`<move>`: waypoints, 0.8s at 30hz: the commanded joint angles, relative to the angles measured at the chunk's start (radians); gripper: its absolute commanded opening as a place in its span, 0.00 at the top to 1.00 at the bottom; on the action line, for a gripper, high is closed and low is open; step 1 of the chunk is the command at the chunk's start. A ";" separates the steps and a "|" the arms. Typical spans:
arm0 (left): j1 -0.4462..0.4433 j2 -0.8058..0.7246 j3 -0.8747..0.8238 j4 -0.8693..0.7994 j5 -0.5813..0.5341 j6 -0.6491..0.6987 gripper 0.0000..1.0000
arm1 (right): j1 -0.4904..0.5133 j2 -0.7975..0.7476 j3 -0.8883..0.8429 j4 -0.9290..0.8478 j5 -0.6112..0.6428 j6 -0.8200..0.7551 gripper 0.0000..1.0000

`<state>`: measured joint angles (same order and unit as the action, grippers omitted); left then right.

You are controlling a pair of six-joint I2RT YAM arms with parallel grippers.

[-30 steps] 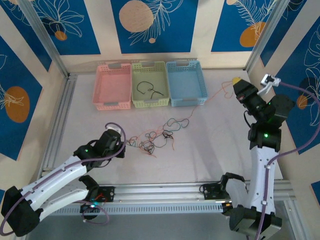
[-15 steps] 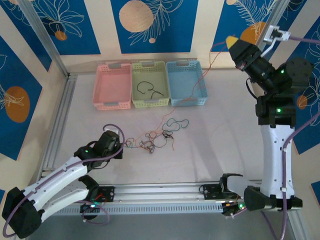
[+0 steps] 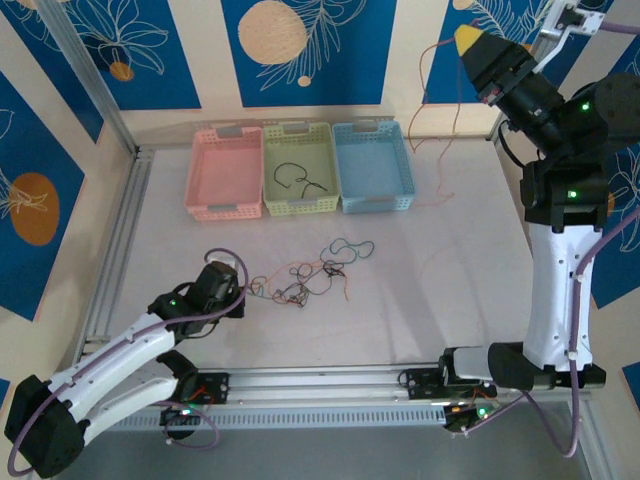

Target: Untangle the cables

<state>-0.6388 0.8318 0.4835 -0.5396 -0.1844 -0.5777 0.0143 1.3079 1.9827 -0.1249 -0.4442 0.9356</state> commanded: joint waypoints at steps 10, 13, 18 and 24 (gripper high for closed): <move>0.013 -0.024 -0.016 0.010 0.021 0.000 1.00 | 0.021 0.043 -0.122 0.067 0.068 -0.011 1.00; 0.013 -0.023 -0.016 0.012 0.023 0.002 1.00 | 0.039 0.081 -0.125 0.097 0.105 -0.028 1.00; 0.014 -0.031 -0.020 0.015 0.022 0.004 1.00 | 0.065 0.205 -0.034 0.107 0.123 -0.020 1.00; 0.013 -0.044 -0.025 0.018 0.019 0.004 1.00 | 0.092 0.384 0.138 0.109 0.161 -0.022 1.00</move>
<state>-0.6369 0.7990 0.4660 -0.5358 -0.1726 -0.5774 0.0944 1.6444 2.0335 -0.0444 -0.3225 0.9237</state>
